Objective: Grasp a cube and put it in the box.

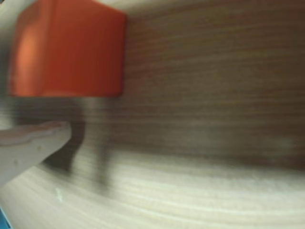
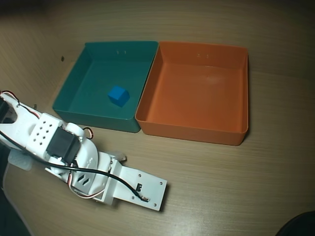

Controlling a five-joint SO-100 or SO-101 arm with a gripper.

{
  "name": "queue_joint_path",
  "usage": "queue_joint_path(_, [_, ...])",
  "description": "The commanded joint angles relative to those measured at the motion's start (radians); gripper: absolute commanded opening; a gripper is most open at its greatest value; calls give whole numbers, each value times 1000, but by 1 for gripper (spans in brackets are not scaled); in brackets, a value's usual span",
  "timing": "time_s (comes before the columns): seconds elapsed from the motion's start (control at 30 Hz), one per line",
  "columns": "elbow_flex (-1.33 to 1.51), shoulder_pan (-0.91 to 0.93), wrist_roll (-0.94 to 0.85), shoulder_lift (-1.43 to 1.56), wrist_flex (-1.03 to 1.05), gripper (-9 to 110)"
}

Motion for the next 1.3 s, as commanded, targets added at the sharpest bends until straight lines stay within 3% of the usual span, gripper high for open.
queue_joint_path(0.0, [-54,-5,-6,26,-5,36])
queue_joint_path(0.47, [-133,-9,0,23,-6,35])
queue_joint_path(0.93, [-132,-21,6,-34,3,-4])
queue_joint_path(1.27, [-153,-18,14,-3,-3,-6])
